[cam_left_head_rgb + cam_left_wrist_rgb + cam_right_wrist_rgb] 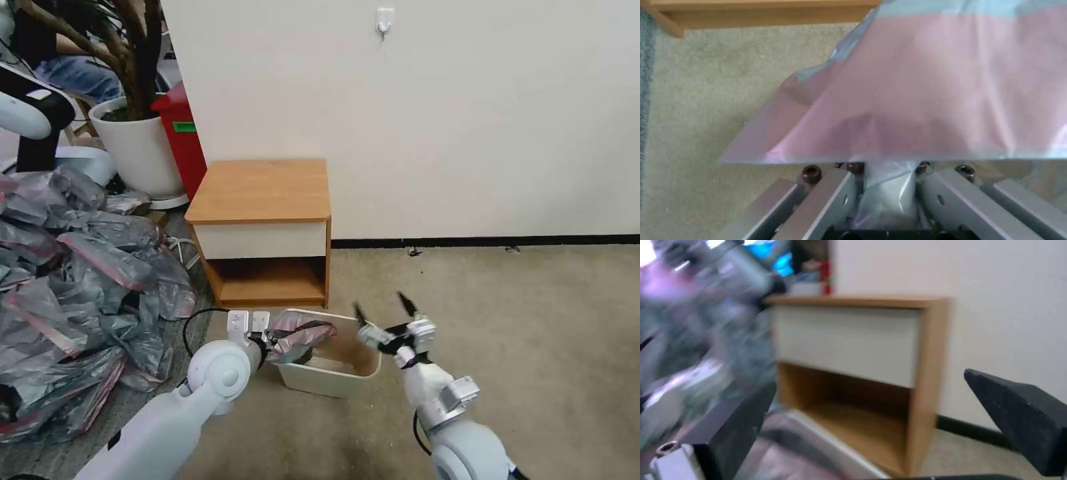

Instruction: Pick up the garbage bag from the table and place it over the trash can.

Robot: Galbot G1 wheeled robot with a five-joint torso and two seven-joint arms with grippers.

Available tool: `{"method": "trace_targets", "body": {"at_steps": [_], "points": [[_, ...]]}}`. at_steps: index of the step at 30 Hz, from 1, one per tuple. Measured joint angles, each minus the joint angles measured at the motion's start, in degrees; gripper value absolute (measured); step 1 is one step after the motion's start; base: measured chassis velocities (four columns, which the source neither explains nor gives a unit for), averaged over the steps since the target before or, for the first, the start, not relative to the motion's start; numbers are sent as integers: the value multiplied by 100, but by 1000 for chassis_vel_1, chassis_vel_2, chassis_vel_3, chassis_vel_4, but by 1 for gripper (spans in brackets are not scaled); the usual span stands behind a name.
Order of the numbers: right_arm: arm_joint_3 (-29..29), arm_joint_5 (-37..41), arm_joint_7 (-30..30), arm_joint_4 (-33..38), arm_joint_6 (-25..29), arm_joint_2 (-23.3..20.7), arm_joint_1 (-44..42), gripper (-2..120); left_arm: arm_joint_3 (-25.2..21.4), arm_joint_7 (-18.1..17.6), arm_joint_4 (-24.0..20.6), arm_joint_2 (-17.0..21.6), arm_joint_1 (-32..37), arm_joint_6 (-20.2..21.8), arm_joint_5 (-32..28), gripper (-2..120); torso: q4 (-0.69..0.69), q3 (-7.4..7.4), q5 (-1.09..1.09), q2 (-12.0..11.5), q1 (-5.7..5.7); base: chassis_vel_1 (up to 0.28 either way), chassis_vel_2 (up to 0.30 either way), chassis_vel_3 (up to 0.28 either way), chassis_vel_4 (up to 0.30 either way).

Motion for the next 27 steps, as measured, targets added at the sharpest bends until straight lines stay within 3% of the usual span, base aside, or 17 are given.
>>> {"method": "trace_targets", "body": {"at_steps": [3, 8, 11, 21, 27], "points": [[-516, -83, -128, -130, -389, -374, 632, 105, -4, 42, -108, 48, 86, -24, 108, 3, 1, 0, -1, 0, 0, 0, 0, 0, 0], [-937, -24, -103, -295, -617, -466, 1091, 101, -14, 47, -187, 65, 141, -41, 147, 3, 1, 0, -2, 0, 0, 0, 0, 0, 0], [-1374, 37, 62, -531, -822, -456, 1573, 93, -38, 48, -278, 84, 173, -50, 153, 3, 1, 0, -1, 0, 0, 0, 0, 0, 0], [-1716, 101, 189, -719, -906, -467, 1883, 84, -46, 52, -315, 88, 172, -83, 149, 3, 0, 0, -2, 0, 0, 0, 0, 0, 0], [-1734, 67, 234, -742, -834, -552, 1835, 71, -75, 53, -327, 113, 178, -112, 139, 3, 0, 0, -2, 0, 0, 0, 0, 0, 0]]}}
